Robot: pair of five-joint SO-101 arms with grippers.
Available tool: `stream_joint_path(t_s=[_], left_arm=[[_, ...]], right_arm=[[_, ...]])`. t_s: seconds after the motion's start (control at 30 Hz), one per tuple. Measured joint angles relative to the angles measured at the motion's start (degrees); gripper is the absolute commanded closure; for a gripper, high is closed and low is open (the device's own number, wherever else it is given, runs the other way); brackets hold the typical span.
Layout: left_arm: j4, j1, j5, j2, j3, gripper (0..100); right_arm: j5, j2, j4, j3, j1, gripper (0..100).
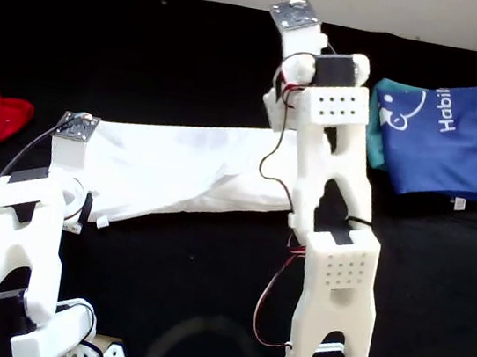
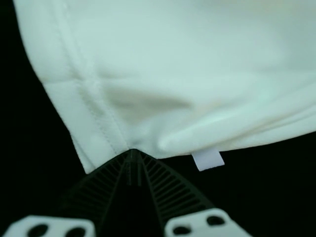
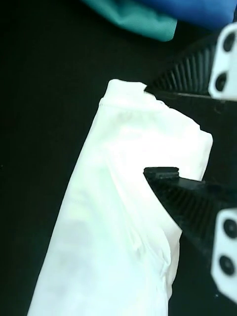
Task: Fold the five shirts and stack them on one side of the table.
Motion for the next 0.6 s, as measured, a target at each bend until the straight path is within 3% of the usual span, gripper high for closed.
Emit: stream_joint_path(t_s=[0.27,0.6], left_arm=[[0.0,0.0,0.0,0.0,0.0,99],[0.0,0.0,0.0,0.0,0.0,99]], right_arm=[[0.0,1.8,0.4,9.1,-7.9,99.2],[0.0,1.8,0.7,19.4,-9.1,99.2]])
